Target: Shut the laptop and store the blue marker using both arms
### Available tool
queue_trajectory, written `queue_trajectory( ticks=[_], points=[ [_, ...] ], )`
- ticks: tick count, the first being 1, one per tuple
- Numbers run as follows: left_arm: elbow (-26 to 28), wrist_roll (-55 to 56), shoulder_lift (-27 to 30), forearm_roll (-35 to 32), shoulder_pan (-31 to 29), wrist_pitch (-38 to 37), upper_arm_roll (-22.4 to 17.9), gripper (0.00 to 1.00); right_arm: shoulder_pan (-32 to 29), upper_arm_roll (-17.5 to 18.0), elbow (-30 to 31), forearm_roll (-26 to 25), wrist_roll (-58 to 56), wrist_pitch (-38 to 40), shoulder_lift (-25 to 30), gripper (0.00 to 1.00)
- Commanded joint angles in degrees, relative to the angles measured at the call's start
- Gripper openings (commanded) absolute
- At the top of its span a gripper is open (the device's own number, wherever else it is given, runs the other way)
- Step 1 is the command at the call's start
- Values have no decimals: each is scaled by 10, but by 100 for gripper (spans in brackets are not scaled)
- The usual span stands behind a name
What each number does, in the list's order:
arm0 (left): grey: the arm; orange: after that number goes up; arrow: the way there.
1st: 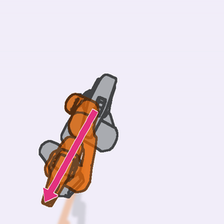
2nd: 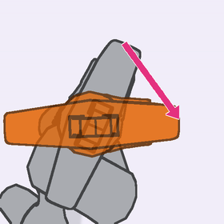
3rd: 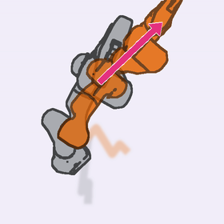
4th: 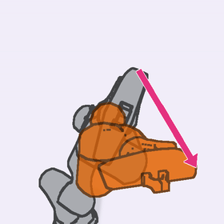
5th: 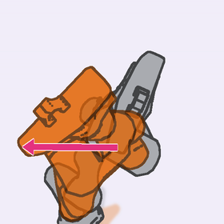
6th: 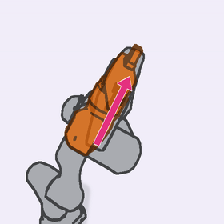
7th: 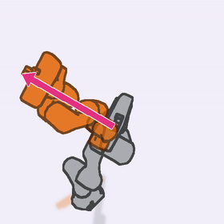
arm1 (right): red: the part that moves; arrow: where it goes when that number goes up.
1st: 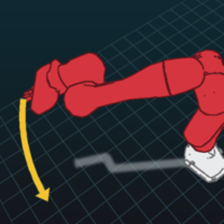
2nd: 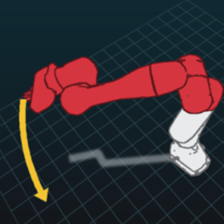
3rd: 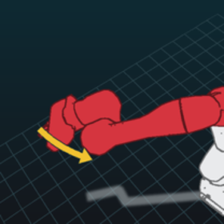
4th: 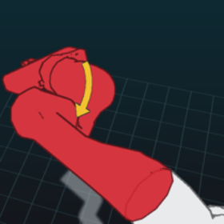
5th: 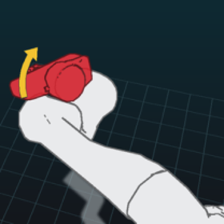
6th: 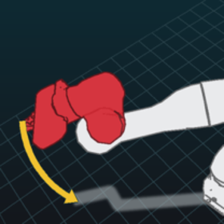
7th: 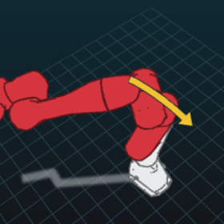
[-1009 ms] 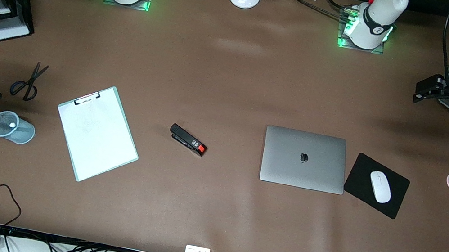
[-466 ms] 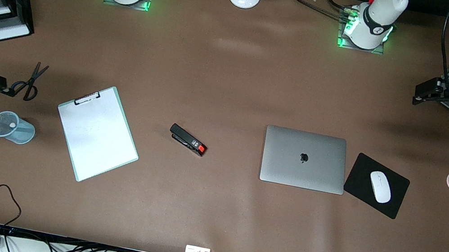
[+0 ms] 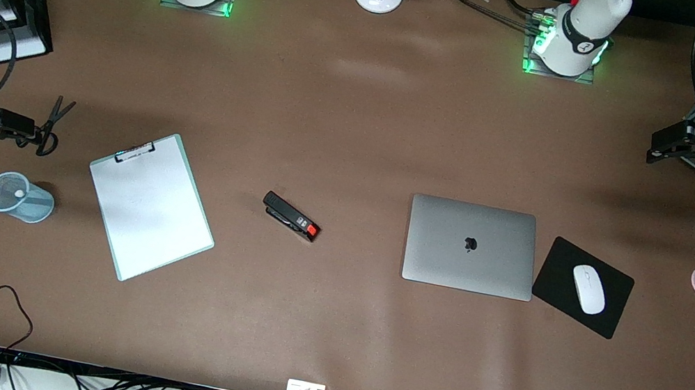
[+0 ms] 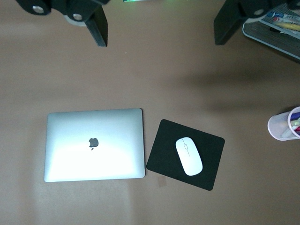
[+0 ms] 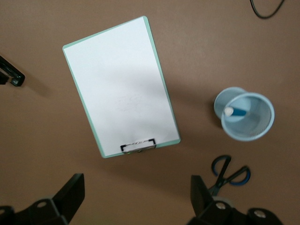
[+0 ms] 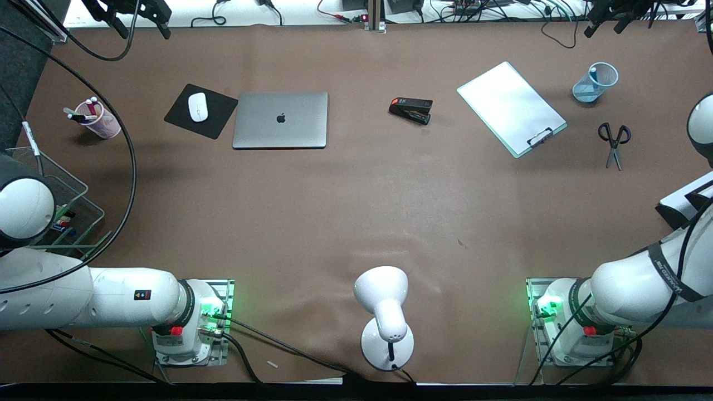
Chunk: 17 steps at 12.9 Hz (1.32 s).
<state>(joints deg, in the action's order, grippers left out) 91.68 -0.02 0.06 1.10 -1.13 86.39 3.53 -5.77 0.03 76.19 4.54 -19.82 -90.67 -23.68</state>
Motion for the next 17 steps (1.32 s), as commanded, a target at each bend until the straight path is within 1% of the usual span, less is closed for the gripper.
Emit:
queue_trajectory(
  ticks=[1,4,5,7,10,12,14,17],
  points=[
    [-20,7,-10,3,2,-17,-3,100,10,-1,32,-11,63,27,49,100],
    [-21,7,-10,4,2,-17,-3,100,10,-2,82,-17,73,22,104,100],
    [-22,7,-10,4,2,-16,-4,100,10,-2,102,-18,103,20,123,100],
    [-22,7,-10,4,2,-15,-3,100,14,-1,118,-18,124,28,153,100],
    [-22,7,-10,4,2,-15,-3,100,14,-1,186,-22,124,9,223,100],
    [-22,7,-10,4,2,-15,-3,100,16,1,228,-34,124,-10,265,100],
    [-22,7,-10,4,2,-15,-3,100,29,2,230,-52,137,-11,271,100],
    [-22,7,-10,5,2,-14,-3,100,37,2,229,-55,153,-14,272,100]
  ],
)
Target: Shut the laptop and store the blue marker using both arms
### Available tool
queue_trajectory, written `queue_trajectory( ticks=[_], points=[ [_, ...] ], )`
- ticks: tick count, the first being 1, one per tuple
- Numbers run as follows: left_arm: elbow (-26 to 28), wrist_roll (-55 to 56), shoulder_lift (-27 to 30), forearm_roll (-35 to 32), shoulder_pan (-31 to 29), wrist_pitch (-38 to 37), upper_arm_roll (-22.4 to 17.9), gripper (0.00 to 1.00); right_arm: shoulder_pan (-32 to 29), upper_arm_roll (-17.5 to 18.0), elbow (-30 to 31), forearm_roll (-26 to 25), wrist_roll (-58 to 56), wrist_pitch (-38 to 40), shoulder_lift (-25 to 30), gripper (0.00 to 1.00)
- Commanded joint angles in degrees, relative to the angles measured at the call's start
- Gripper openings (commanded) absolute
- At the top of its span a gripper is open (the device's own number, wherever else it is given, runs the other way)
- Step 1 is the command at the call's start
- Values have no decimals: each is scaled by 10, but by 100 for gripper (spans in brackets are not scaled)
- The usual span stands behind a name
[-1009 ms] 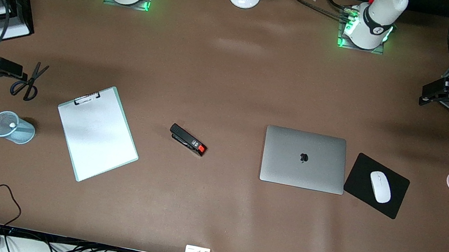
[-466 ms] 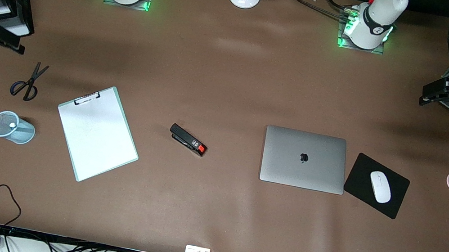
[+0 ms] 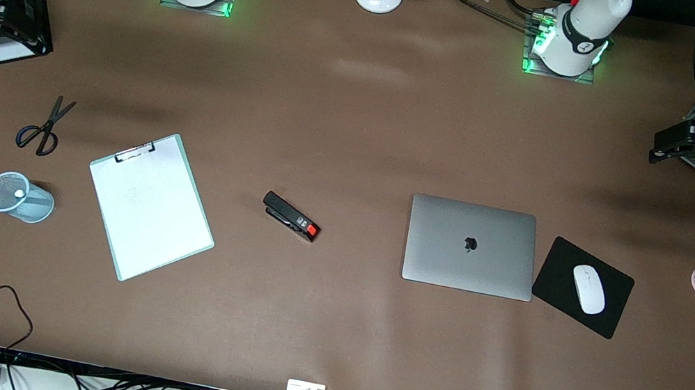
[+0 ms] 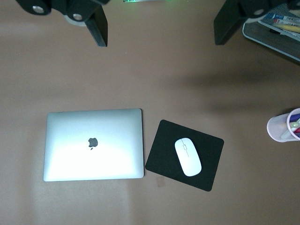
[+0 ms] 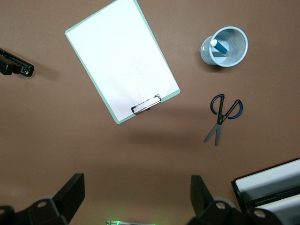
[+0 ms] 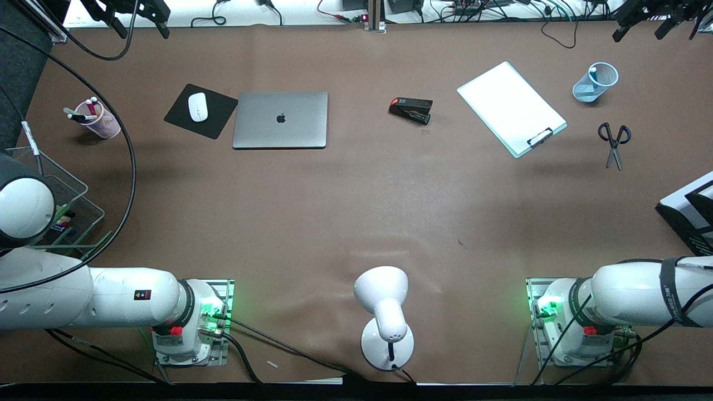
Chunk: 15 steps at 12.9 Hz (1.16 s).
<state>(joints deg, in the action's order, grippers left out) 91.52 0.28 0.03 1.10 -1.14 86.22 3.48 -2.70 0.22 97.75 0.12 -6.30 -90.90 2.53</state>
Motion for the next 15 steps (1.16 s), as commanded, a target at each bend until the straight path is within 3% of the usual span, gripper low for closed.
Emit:
queue_trajectory(
  ticks=[1,5,15],
  points=[
    [-20,4,-10,5,1,-11,-2,100,5,-1,8,-10,16,-11,5,100],
    [-20,3,-12,10,2,-9,-2,100,-11,-7,-55,-3,18,-10,-52,100],
    [-20,4,-12,9,2,-10,-2,100,-14,-4,-58,1,24,-11,-44,100]
  ],
)
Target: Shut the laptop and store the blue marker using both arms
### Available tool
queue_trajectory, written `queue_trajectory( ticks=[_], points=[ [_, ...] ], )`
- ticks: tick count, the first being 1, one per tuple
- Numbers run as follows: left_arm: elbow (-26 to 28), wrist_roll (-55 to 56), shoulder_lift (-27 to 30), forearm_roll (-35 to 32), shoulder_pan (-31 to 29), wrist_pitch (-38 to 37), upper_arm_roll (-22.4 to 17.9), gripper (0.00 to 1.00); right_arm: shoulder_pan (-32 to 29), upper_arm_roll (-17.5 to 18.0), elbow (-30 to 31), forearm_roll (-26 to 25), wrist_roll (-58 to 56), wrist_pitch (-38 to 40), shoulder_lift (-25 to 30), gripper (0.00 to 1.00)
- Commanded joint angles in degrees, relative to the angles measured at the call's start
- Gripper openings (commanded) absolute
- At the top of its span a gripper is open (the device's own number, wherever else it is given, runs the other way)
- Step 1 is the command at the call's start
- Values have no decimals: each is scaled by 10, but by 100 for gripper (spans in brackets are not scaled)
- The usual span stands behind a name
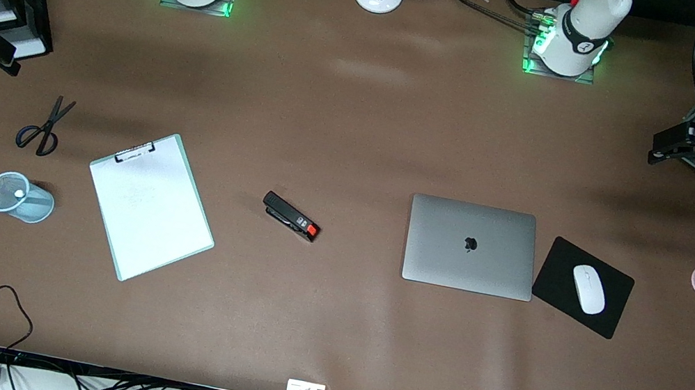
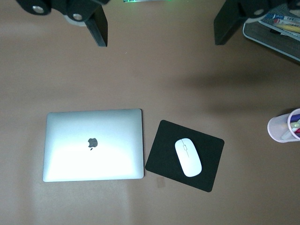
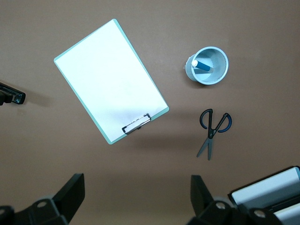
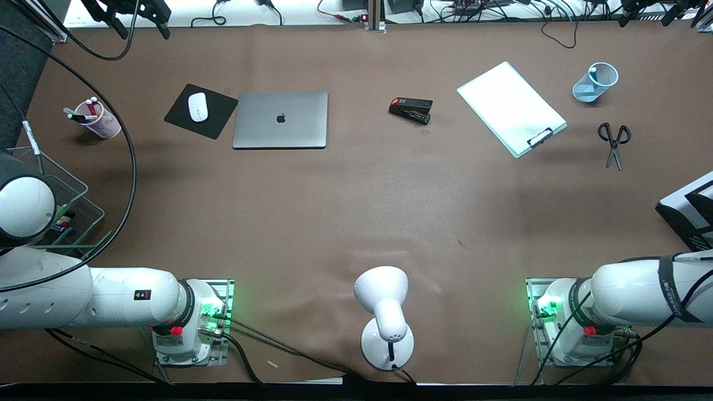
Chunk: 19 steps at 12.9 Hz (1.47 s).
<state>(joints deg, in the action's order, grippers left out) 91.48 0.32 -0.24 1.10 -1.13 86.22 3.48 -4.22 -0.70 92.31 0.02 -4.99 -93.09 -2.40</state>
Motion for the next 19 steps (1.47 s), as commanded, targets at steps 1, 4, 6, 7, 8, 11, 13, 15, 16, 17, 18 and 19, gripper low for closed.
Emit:
queue_trajectory(
  ticks=[1,4,6,7,8,11,13,15,16,17,18,19],
  points=[
    [-20,4,-9,9,2,-10,-2,100,0,5,-2,2,12,17,5,100],
    [-20,4,-9,8,2,-10,-2,100,0,5,-1,15,12,25,6,100],
    [-20,4,-9,9,2,-10,-2,100,1,6,-1,16,12,26,6,100],
    [-20,4,-9,9,2,-10,-2,100,2,6,-1,16,11,25,6,100],
    [-20,4,-9,9,2,-10,-2,100,2,6,0,16,11,25,6,100],
    [-20,4,-9,8,2,-10,-2,100,3,6,2,16,11,24,8,100],
    [-20,4,-10,8,2,-10,-2,100,3,6,2,16,11,23,8,100],
    [-20,4,-10,8,2,-10,-2,100,3,6,2,16,10,22,8,100],
    [-20,4,-10,8,2,-10,-2,100,3,6,2,16,11,21,8,100],
    [-20,4,-10,8,2,-10,-2,100,3,6,2,16,11,21,8,100],
    [-20,4,-10,8,2,-10,-2,100,2,6,2,16,11,21,8,100],
    [-20,4,-10,7,2,-10,-2,100,2,6,2,16,11,21,8,100]
  ],
)
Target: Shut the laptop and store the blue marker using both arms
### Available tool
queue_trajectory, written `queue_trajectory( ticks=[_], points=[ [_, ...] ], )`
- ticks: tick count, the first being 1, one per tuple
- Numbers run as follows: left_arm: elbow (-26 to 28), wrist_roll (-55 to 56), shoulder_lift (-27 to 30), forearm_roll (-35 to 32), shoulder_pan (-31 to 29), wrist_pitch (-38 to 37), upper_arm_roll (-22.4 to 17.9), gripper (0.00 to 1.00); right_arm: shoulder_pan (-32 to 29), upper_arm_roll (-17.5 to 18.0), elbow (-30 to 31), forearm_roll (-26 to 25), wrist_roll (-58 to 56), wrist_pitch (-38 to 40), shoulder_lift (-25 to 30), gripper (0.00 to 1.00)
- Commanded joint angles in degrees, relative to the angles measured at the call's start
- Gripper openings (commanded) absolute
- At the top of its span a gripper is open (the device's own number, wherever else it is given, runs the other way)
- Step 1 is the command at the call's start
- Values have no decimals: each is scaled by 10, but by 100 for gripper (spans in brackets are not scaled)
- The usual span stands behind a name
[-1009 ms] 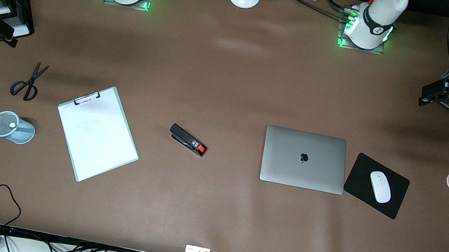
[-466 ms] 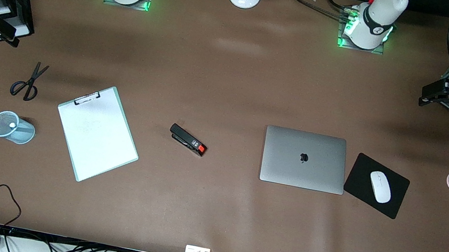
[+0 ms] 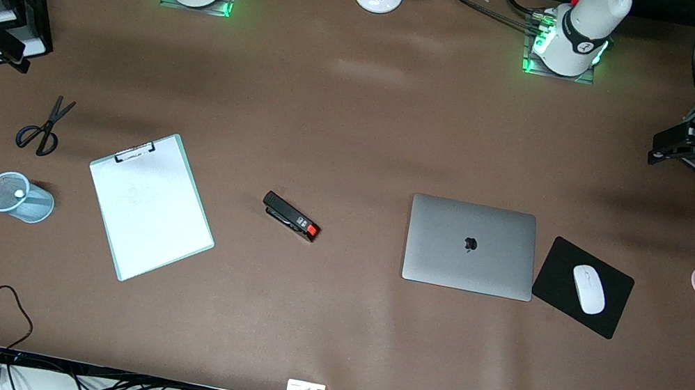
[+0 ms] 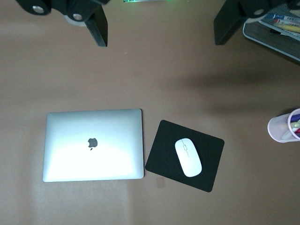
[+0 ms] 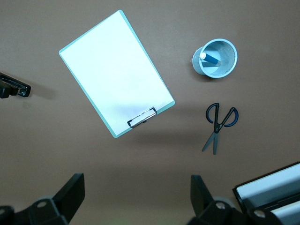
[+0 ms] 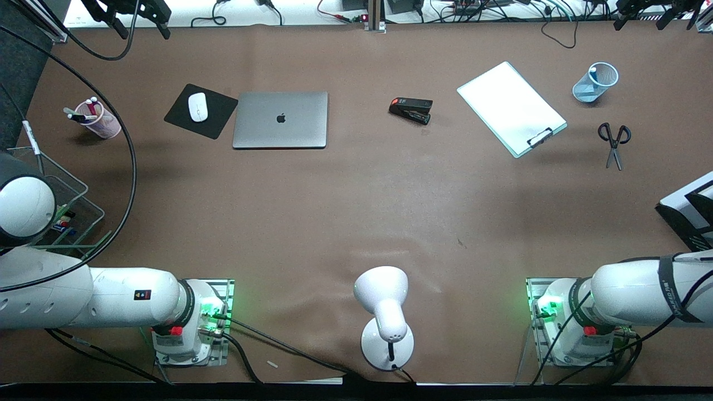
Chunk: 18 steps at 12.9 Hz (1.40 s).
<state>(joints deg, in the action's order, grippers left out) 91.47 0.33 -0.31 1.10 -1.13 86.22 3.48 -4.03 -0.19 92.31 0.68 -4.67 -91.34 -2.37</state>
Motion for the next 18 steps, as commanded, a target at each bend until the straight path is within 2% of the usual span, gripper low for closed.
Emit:
queue_trajectory(
  ticks=[1,5,8,13,18],
  points=[
    [-20,4,-9,7,2,-10,-2,100,0,1,2,9,8,3,8,100],
    [-20,4,-9,7,2,-10,-2,100,2,2,8,9,9,-15,9,100],
    [-20,4,-9,8,2,-10,-2,100,1,1,42,10,9,-64,29,100],
    [-20,4,-9,10,2,-9,-2,100,3,2,48,9,8,-64,34,100],
    [-20,4,-9,10,2,-9,-2,100,3,3,104,9,7,-82,82,100]
  ],
)
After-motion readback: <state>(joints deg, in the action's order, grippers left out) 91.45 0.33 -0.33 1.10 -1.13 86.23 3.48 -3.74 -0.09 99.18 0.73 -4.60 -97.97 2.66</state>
